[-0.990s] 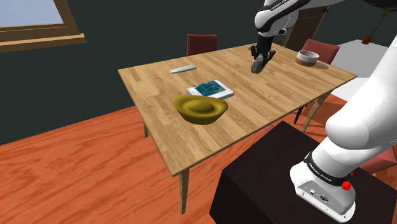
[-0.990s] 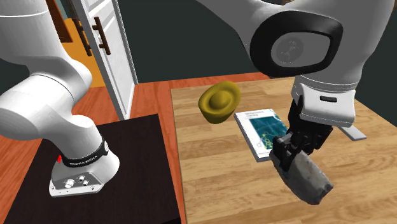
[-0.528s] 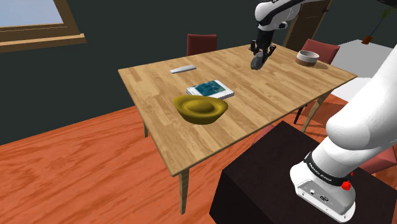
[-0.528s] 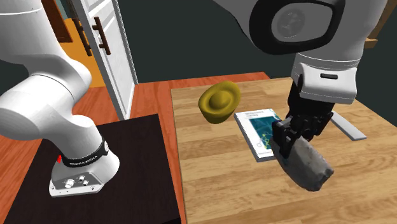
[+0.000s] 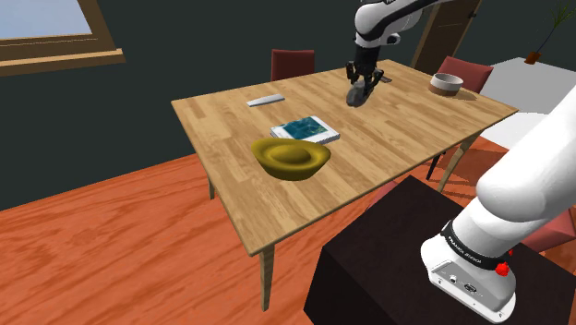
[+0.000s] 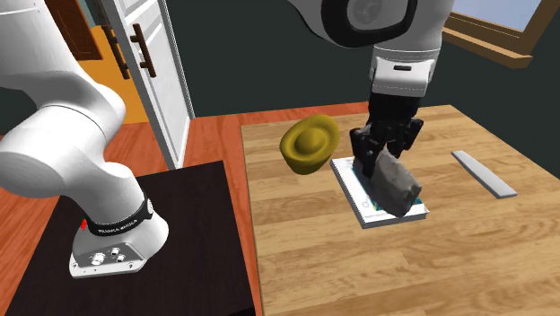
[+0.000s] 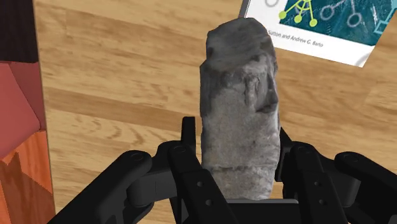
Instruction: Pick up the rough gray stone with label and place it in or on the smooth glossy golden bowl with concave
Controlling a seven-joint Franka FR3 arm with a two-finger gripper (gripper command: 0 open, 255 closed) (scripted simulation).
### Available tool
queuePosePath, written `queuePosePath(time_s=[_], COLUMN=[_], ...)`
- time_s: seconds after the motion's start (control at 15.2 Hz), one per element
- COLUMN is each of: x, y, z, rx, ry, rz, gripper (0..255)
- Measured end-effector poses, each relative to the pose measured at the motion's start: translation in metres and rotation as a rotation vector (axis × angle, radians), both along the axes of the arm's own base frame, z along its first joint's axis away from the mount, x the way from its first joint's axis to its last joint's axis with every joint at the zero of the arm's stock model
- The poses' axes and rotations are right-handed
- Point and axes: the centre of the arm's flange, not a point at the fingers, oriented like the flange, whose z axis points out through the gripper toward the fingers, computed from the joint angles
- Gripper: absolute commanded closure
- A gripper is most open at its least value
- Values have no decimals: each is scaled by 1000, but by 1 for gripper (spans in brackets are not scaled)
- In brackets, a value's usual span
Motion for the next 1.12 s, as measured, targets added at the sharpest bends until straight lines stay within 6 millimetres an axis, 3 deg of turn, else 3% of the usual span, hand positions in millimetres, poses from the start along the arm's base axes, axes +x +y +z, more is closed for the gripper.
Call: queuePosePath(time_s=[1.12], x=[3], y=[225], z=[7], rx=[-1], ry=[0], rz=[0], gripper=[255])
